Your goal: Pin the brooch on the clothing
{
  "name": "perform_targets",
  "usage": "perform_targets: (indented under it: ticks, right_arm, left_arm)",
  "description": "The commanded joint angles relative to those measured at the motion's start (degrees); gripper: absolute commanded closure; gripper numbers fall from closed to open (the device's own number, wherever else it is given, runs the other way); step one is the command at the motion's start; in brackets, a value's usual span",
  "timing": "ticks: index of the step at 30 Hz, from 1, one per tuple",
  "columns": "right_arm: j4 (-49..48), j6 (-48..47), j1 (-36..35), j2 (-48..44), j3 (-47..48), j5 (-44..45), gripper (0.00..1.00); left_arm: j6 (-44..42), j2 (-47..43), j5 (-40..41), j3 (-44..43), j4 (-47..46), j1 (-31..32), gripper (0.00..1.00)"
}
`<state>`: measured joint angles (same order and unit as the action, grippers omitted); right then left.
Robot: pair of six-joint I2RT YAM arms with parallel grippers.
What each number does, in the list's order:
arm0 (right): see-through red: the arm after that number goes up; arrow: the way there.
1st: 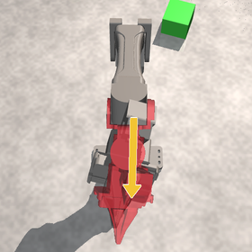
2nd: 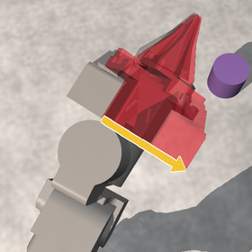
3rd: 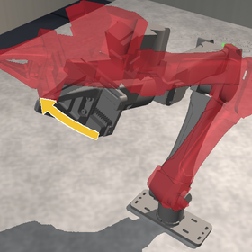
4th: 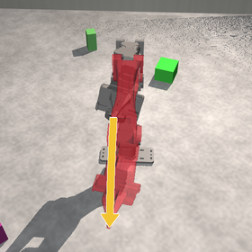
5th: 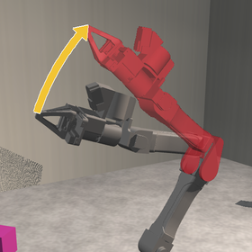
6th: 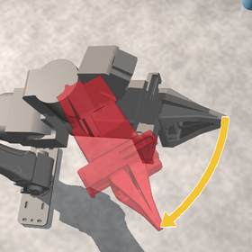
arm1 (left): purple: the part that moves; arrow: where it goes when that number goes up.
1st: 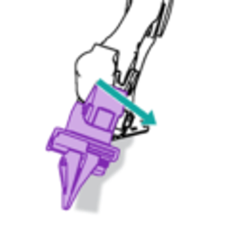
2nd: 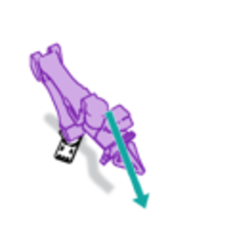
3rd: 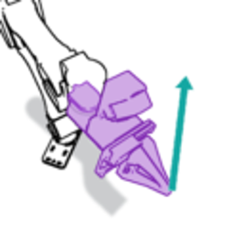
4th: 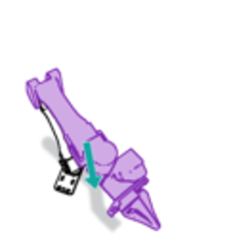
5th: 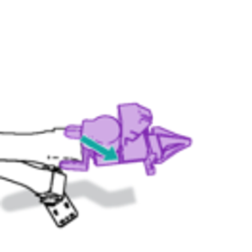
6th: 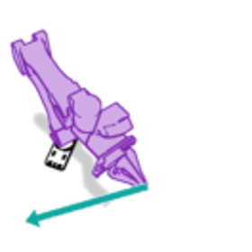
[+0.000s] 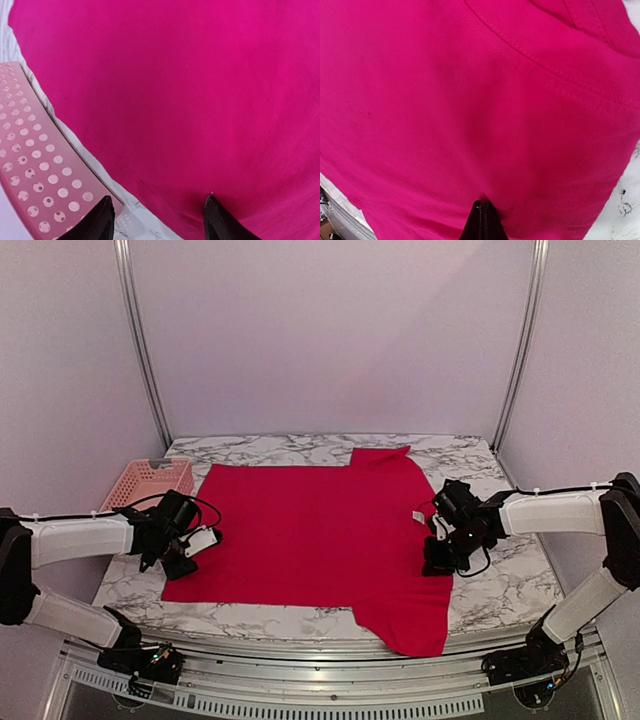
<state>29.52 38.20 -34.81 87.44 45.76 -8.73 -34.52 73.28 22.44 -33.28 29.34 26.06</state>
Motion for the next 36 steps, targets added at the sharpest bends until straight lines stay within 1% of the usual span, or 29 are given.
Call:
perform_targets:
  ticks: [1, 4, 5, 6, 8, 9, 10, 12, 13, 15, 16, 19, 22, 24, 26, 31, 36]
  right_arm:
    - [7.0, 1.6, -0.1, -1.7, -1.1, -1.4, 1.00]
    - [8.4, -0.4, -0.1, -2.0, 4.3, -2.0, 1.00]
    - [9.6, -2.1, 0.0, -1.9, 7.2, -0.5, 0.99]
    - [11.4, -3.9, 0.0, -1.7, 10.4, 1.5, 0.98]
    - [15.9, -7.8, 0.3, -1.0, 17.1, 9.1, 0.94]
    - [17.1, -9.4, 0.7, -0.6, 19.6, 13.3, 0.90]
    - [17.7, -11.6, 1.4, -0.3, 21.5, 16.8, 0.83]
    - [16.9, -15.8, 4.5, 0.7, 23.8, 18.7, 0.65]
    - [16.2, -17.6, 6.4, 1.5, 24.5, 19.1, 0.58]
    - [14.2, -19.8, 10.8, 3.8, 25.1, 19.8, 0.53]
    - [12.9, -20.5, 12.4, 5.3, 25.3, 19.9, 0.52]
    - [8.5, -22.3, 15.9, 8.8, 25.8, 18.1, 0.50]
    - [4.8, -23.6, 17.4, 11.8, 26.4, 15.9, 0.49]
    - [3.8, -24.2, 18.1, 13.8, 27.4, 15.9, 0.48]
    - [3.2, -24.5, 19.1, 16.3, 28.2, 15.9, 0.47]
    - [0.9, -25.1, 19.8, 20.5, 28.5, 14.1, 0.48]
    - [0.5, -25.5, 19.8, 23.4, 29.1, 17.9, 0.48]
  left_arm:
    - [-0.6, -2.2, -2.5, 3.5, 11.9, 0.4, 0.39]
    - [-1.2, -4.4, -3.7, 2.2, 13.3, 0.4, 0.36]
    - [-1.4, -4.9, -4.3, 0.5, 14.3, 0.4, 0.35]
    - [-1.4, -5.4, -4.8, -1.0, 15.5, 0.3, 0.34]
    - [-1.7, -6.5, -6.4, -4.8, 18.3, 0.3, 0.30]
    - [-2.0, -7.0, -7.5, -6.9, 19.5, 0.2, 0.28]
    - [-2.4, -7.6, -8.6, -9.1, 20.8, 0.2, 0.25]
    - [-3.0, -8.1, -11.6, -13.9, 22.5, 0.1, 0.18]
    - [-2.8, -7.7, -13.1, -16.6, 23.4, 0.1, 0.15]
    - [-1.4, -5.0, -16.3, -22.0, 24.5, 0.2, 0.12]
    - [-0.6, -3.5, -18.3, -24.5, 24.8, 0.1, 0.08]
    - [1.4, 1.3, -21.1, -31.1, 25.1, 0.2, 0.02]
    - [3.1, 6.0, -21.6, -36.3, 26.0, 0.3, 0.01]
    - [3.6, 8.0, -21.4, -38.1, 26.2, 0.4, 0.00]
    - [3.6, 9.0, -21.4, -38.4, 25.8, 0.4, 0.00]
    - [3.5, 8.4, -20.7, -36.0, 24.7, 0.5, 0.01]
    - [2.7, 6.2, -20.1, -33.9, 24.2, 0.5, 0.00]
